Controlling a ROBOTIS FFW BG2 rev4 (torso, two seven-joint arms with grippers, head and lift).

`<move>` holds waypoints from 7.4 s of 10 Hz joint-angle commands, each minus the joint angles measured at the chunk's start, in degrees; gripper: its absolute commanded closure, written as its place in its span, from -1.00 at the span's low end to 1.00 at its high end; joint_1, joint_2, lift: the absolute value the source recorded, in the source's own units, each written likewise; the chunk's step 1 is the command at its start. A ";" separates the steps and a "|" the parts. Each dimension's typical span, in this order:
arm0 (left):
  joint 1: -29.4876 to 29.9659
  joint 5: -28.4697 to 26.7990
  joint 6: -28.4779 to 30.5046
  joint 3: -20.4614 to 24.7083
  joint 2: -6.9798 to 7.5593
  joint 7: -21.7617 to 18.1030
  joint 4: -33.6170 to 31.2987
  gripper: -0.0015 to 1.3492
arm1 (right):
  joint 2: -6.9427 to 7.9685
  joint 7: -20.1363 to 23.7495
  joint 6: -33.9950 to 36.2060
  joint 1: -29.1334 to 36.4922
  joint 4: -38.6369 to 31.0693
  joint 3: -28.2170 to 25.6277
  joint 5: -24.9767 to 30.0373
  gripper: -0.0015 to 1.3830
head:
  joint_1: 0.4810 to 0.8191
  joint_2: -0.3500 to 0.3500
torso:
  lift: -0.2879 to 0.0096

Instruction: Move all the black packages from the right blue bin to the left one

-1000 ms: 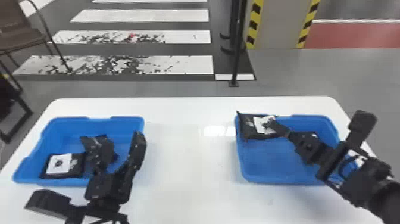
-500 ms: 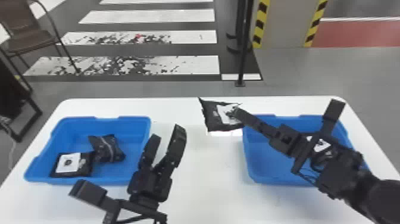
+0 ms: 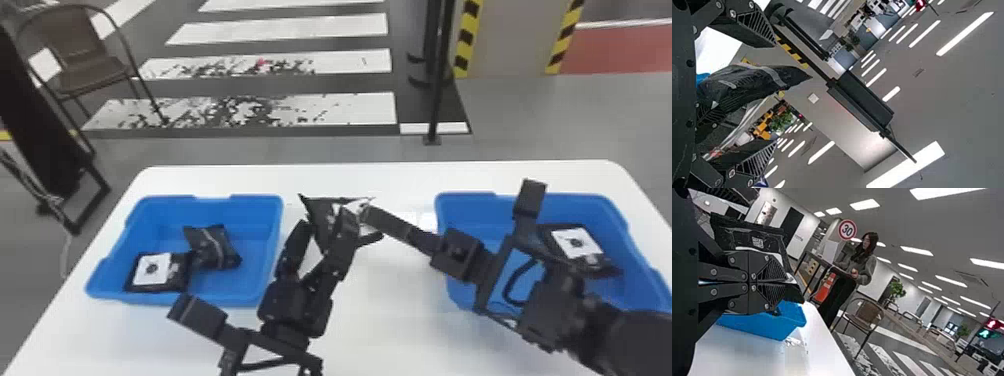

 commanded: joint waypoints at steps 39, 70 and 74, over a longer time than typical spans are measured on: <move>4.74 -25.78 -2.53 20.23 -3.25 6.24 1.14 -0.69 | 2.99 -31.05 46.76 -14.14 0.32 -13.57 56.31 -0.73 | 0.27 -0.18 | -0.10; 4.18 -22.35 7.60 13.60 -1.67 5.18 -6.46 0.80 | -2.54 -1.43 2.88 -11.47 -4.18 18.42 17.81 0.67 | 0.27 1.00 | -0.10; 3.90 -18.24 7.32 11.77 -1.49 4.39 -7.02 0.80 | -1.40 -0.99 -2.88 -13.72 -0.38 18.42 19.07 0.47 | 0.27 1.00 | -0.10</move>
